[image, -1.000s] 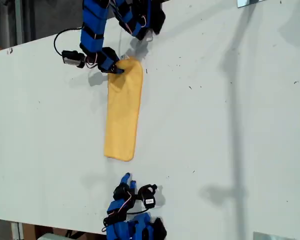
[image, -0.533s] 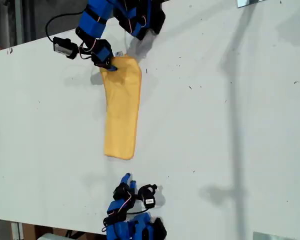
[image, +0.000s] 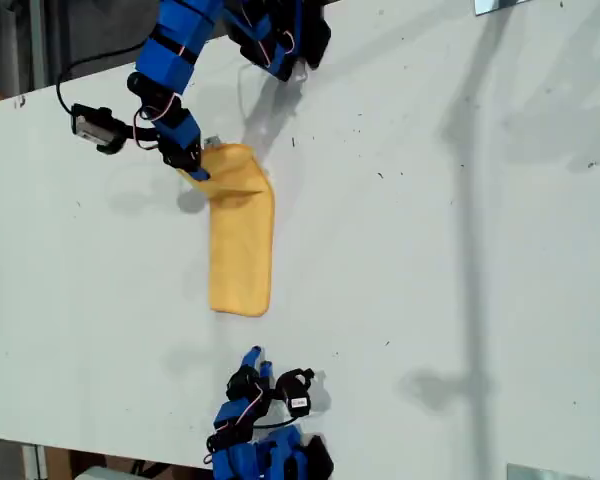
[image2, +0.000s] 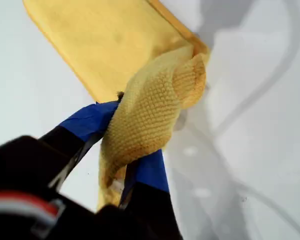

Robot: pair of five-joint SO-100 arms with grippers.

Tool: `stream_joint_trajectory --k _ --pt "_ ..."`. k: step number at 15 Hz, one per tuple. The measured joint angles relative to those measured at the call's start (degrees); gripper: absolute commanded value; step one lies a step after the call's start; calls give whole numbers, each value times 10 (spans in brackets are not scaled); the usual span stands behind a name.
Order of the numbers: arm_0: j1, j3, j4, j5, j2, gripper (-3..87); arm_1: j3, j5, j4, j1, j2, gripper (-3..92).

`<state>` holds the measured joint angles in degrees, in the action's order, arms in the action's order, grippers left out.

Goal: Grasp corners of a square towel and fold twice.

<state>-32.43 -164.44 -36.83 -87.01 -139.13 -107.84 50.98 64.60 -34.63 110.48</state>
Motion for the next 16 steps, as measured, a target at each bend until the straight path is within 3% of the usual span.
stream_joint_trajectory --k 7,12,15,16 --pt "0 0 0 2 1 129 391 -74 -9 91 -310 -1" --pt "0 0 0 2 1 128 514 -85 -55 120 -479 -1" --pt "0 0 0 2 1 128 535 -98 -126 137 -549 -1" --pt "0 0 0 2 1 128 536 -98 -133 139 -559 51"
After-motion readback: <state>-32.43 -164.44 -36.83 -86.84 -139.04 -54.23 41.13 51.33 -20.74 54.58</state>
